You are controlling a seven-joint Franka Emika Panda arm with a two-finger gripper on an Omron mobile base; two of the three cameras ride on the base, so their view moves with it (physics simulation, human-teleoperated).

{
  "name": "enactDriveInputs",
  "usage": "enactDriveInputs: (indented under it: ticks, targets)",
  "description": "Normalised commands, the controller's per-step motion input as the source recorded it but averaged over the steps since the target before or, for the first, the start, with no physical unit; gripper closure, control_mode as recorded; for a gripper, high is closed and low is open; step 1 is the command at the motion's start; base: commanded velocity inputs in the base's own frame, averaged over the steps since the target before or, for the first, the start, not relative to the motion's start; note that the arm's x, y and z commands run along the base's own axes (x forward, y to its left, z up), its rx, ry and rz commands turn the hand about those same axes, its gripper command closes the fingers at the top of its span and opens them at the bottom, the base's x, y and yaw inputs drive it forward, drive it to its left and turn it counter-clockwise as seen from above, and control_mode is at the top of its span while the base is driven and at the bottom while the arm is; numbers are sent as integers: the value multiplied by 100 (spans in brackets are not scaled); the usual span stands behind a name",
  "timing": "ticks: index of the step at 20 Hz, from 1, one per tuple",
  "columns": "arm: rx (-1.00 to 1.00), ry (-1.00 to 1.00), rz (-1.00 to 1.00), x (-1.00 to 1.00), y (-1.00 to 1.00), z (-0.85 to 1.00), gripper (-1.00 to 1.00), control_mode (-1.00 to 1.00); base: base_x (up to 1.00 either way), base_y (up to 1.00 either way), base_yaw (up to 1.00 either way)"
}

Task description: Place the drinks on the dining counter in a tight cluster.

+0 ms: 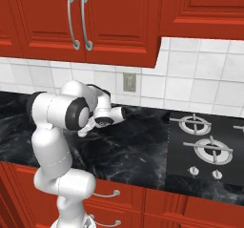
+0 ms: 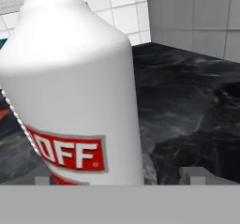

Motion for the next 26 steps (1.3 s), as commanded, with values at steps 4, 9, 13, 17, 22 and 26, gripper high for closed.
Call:
enactDriveInputs:
  ticks: [4,9,13,17,22,26]
  targets:
    - [0,0,0,0,0,0,100,-100,0,0,0]
    - [0,0,0,0,0,0,100,-100,0,0,0]
    - [0,0,0,-21,-3,0,100,-100,0,0,0]
    - [0,-8,0,-84,-24,3,100,-100,0,0,0]
    - [0,-6,0,-86,-30,36,100,-100,0,0,0]
    - [-4,-3,-1,-39,-32,85,100,-100,0,0,0]
